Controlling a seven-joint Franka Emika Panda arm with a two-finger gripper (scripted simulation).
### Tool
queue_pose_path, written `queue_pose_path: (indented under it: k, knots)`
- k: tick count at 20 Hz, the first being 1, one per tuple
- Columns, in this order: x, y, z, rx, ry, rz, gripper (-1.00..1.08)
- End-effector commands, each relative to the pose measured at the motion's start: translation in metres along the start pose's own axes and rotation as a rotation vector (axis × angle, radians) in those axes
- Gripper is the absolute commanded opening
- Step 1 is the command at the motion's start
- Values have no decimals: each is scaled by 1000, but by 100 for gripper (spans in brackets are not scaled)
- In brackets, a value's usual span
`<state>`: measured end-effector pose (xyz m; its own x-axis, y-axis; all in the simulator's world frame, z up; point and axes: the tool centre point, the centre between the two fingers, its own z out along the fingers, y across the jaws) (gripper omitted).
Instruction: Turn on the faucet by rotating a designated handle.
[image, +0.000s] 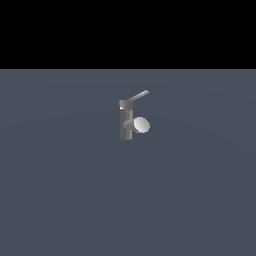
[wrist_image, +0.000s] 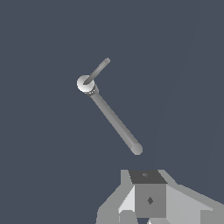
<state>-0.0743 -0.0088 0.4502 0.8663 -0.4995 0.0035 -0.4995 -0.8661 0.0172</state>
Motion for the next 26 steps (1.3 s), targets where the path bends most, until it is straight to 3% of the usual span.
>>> queue_pose_path:
  k: [1, 13, 26]
  knots:
    - [20, -8, 12, -1, 1, 65, -100]
    - [108, -40, 85, -2, 3, 368, -100]
    - [186, -60, 194, 7, -3, 694, -100]
